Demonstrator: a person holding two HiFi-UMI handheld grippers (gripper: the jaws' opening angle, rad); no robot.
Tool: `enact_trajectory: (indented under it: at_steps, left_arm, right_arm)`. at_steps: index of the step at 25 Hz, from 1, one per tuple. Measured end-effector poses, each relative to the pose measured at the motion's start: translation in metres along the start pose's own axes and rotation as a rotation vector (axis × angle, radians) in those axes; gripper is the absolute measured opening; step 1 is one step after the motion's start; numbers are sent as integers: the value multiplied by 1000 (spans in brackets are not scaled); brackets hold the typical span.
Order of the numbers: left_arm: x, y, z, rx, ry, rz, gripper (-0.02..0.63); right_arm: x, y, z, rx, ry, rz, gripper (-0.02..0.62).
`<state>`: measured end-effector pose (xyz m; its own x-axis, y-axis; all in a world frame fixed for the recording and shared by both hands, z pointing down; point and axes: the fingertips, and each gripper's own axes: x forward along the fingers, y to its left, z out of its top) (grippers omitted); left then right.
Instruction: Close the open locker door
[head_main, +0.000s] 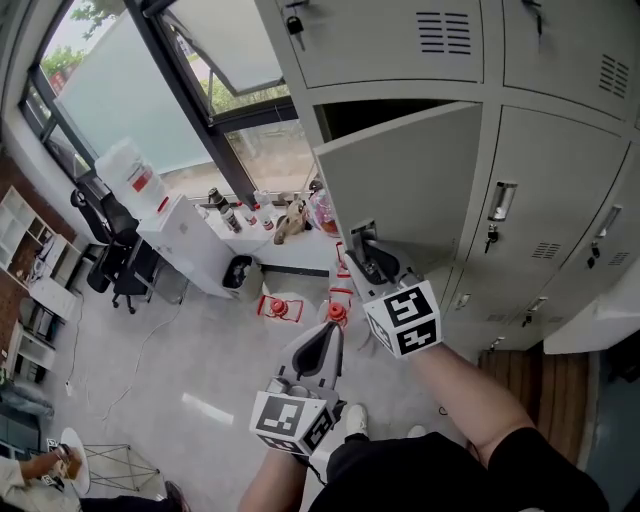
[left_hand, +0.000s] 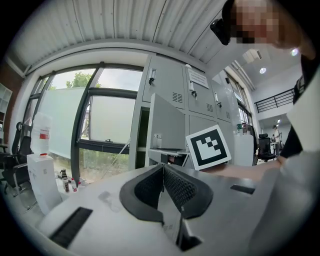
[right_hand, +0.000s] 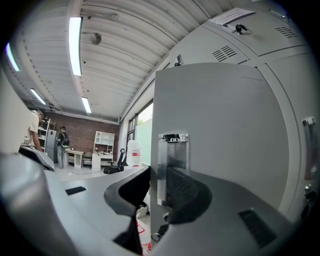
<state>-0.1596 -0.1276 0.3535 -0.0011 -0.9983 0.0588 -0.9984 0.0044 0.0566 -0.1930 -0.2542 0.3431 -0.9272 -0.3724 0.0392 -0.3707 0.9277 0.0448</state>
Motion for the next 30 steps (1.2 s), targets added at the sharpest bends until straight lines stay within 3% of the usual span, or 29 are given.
enact_trajectory:
  at_steps: [14,30]
  left_arm:
    - [28,48,0,-2,5,-124,17]
    - [66,83,-3,-9,12,-205,18]
  right_arm:
    - [51,-24,2,2,24,-101,138]
    - [90,-57,2,-10,33,-173,106]
